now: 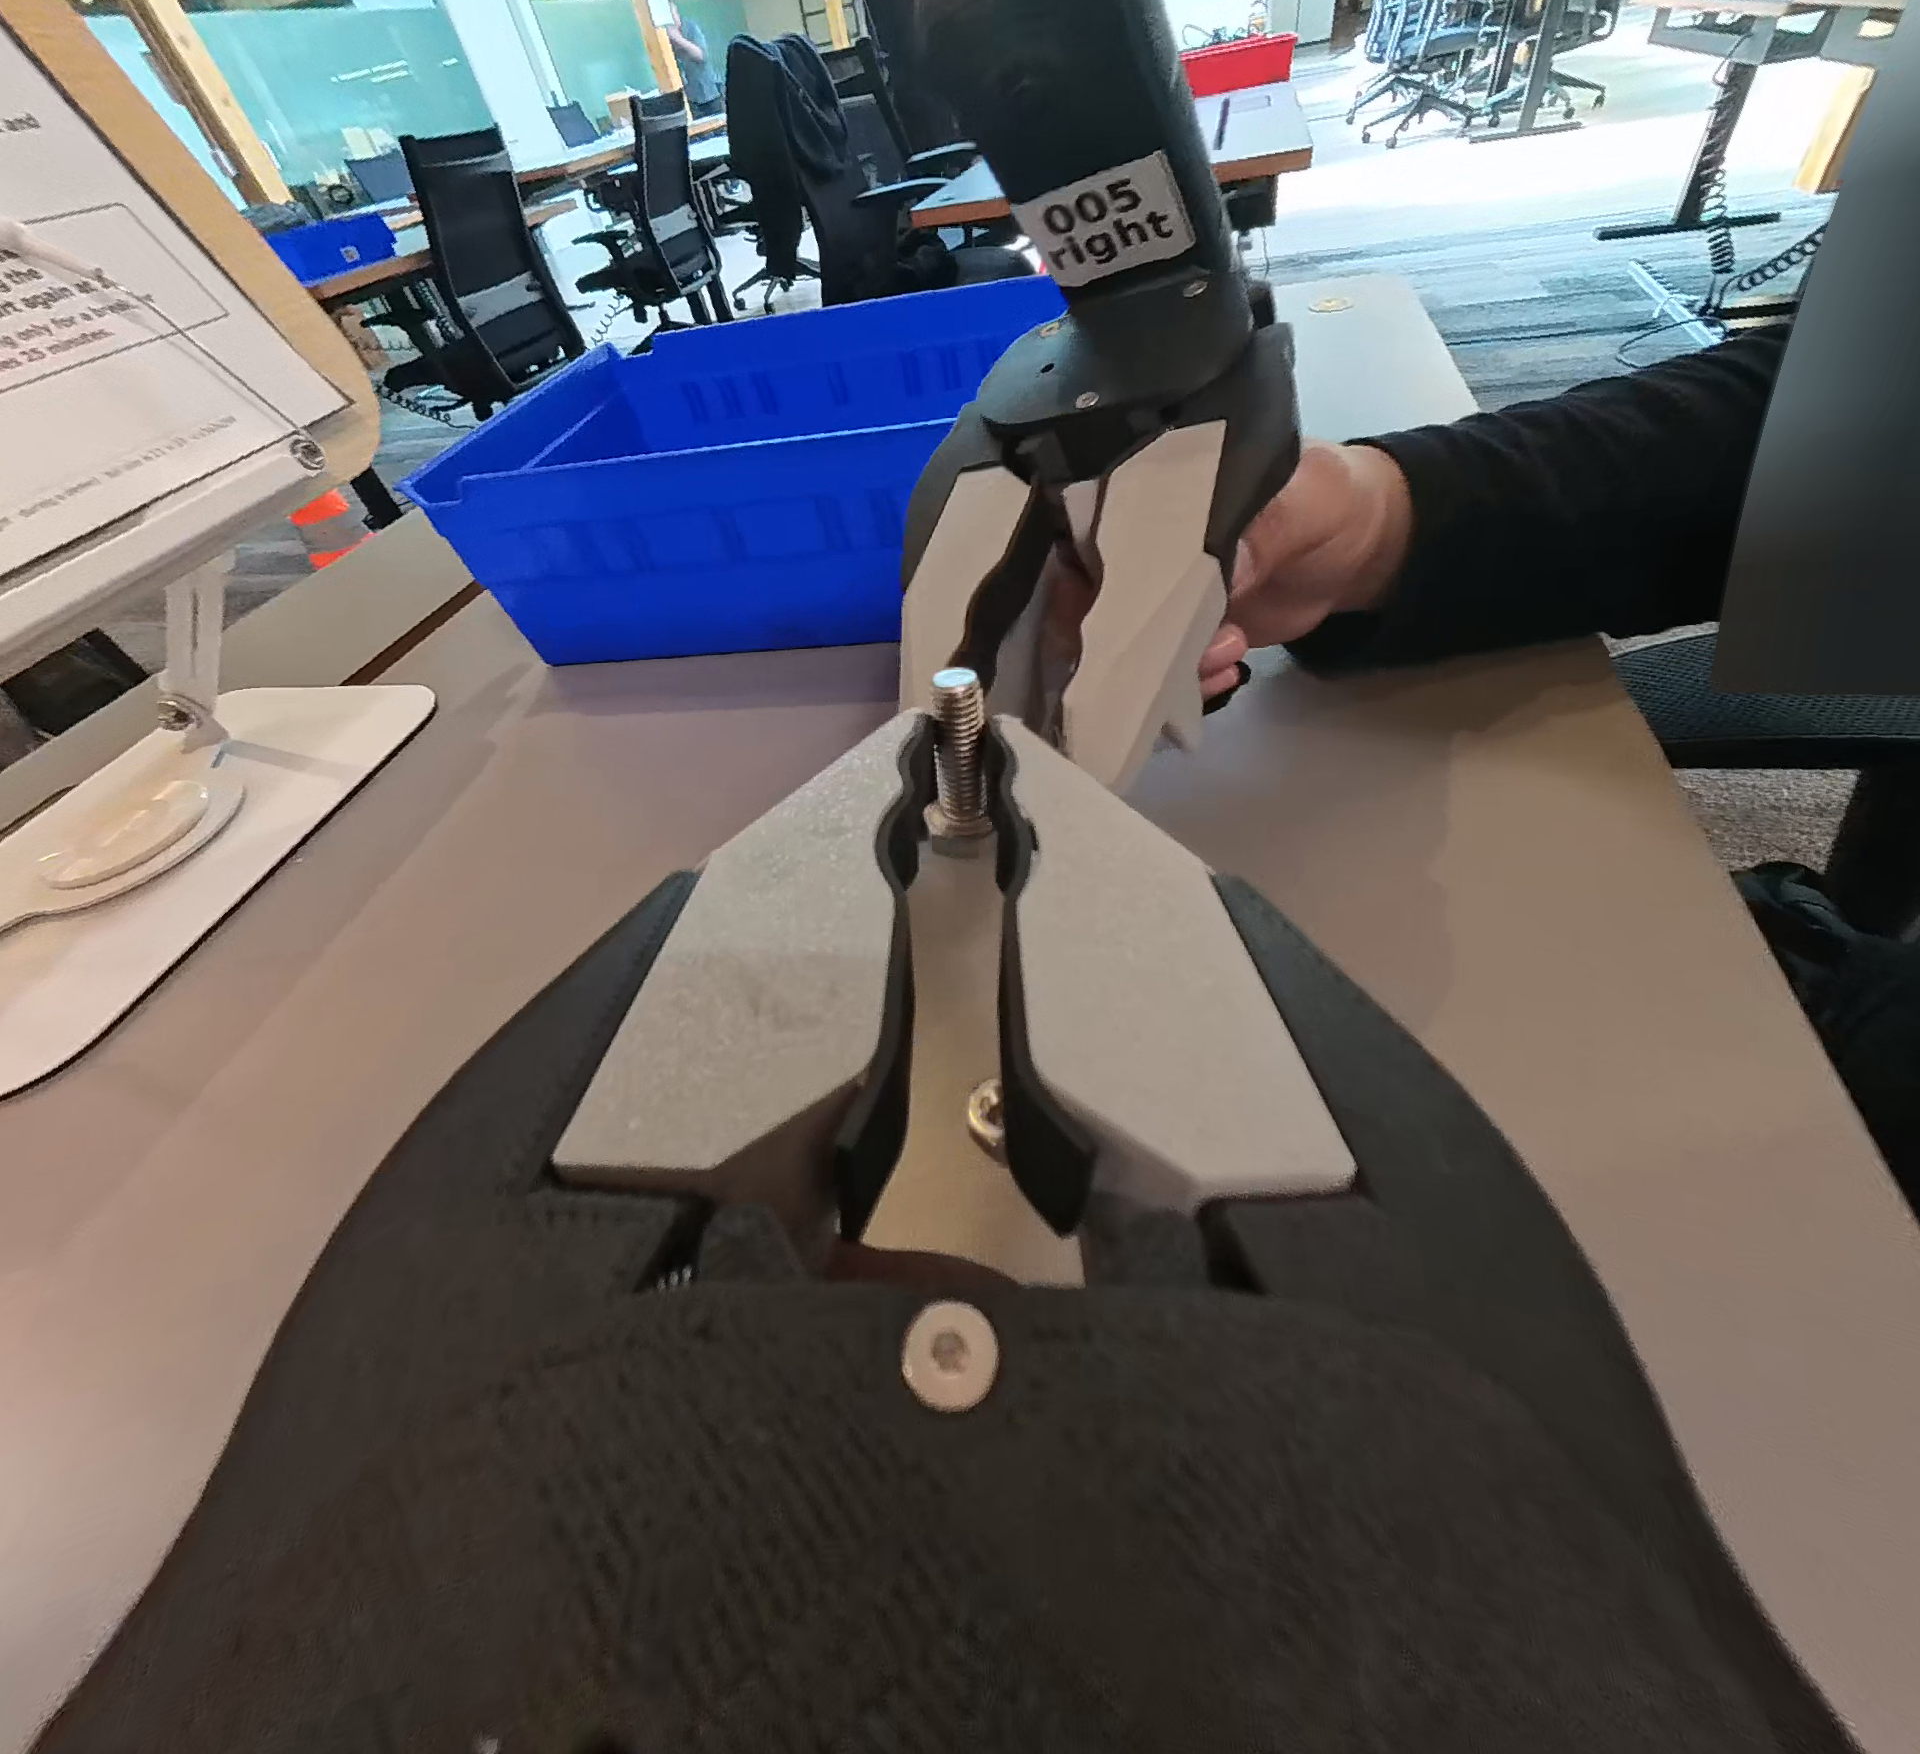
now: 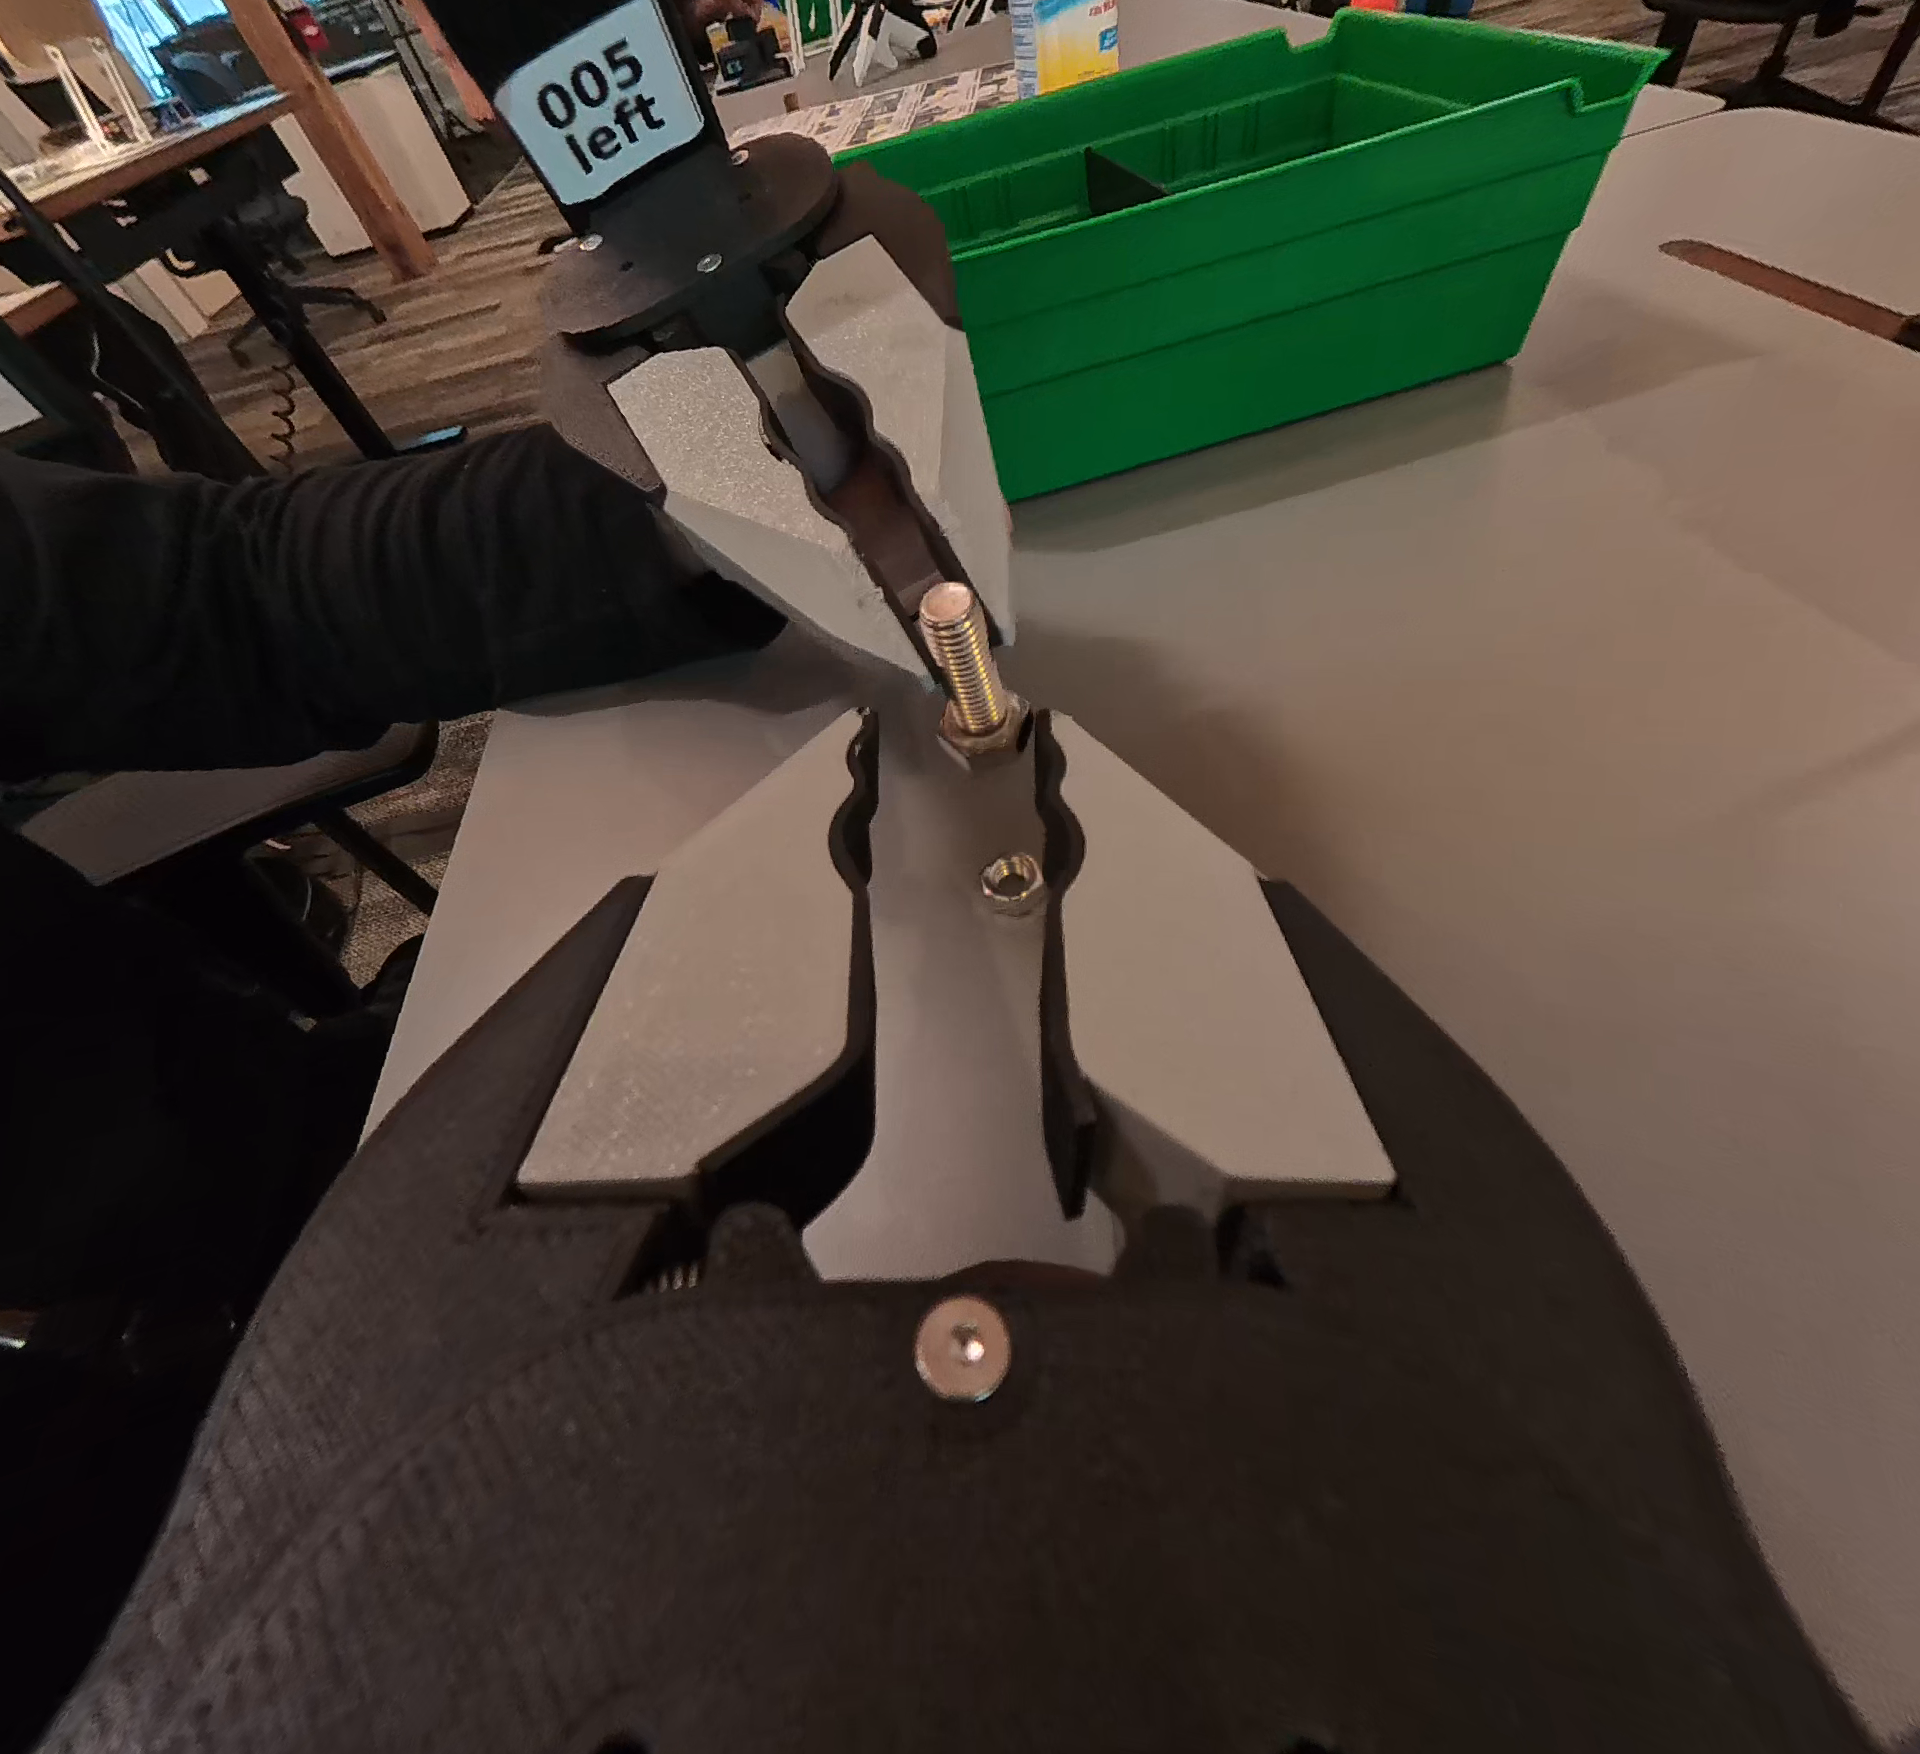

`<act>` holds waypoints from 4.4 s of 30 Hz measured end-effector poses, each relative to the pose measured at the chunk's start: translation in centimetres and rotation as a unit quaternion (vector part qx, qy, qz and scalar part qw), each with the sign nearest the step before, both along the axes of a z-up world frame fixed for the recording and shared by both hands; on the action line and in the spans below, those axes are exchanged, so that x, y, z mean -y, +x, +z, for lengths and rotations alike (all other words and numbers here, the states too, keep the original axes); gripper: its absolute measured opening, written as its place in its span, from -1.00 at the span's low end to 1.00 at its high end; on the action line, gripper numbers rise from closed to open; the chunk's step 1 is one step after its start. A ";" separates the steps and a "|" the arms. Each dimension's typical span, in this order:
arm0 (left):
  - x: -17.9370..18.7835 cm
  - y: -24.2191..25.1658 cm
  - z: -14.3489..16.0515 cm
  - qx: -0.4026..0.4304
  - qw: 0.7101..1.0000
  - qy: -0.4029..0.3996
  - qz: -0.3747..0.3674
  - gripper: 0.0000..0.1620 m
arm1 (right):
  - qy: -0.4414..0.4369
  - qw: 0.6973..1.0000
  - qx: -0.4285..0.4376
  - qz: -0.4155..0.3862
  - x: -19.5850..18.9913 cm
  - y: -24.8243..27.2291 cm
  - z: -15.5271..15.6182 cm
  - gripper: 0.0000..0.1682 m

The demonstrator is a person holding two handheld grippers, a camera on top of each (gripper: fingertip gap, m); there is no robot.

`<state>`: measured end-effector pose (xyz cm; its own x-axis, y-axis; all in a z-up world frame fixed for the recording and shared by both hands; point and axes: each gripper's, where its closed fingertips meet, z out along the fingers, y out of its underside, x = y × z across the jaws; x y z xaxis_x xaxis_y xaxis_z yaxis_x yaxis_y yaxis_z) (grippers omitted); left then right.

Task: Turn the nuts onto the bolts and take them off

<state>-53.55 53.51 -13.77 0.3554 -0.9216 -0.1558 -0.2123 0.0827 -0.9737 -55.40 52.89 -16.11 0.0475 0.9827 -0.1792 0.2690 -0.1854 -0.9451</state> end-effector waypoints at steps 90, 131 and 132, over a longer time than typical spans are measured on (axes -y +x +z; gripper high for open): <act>-0.3 0.5 -2.7 0.001 0.991 -0.132 -0.021 -0.92 | -0.014 0.998 -0.043 -0.034 -0.9 0.3 1.7 -0.92; -4.2 -2.1 -4.0 0.005 0.989 -0.133 0.071 -0.92 | -0.035 0.994 0.091 -0.043 -1.4 0.1 -3.8 -0.68; -3.9 -1.9 -4.2 -0.004 0.989 -0.134 0.061 -0.92 | -0.018 0.993 0.113 -0.038 -1.2 0.0 -4.5 -0.67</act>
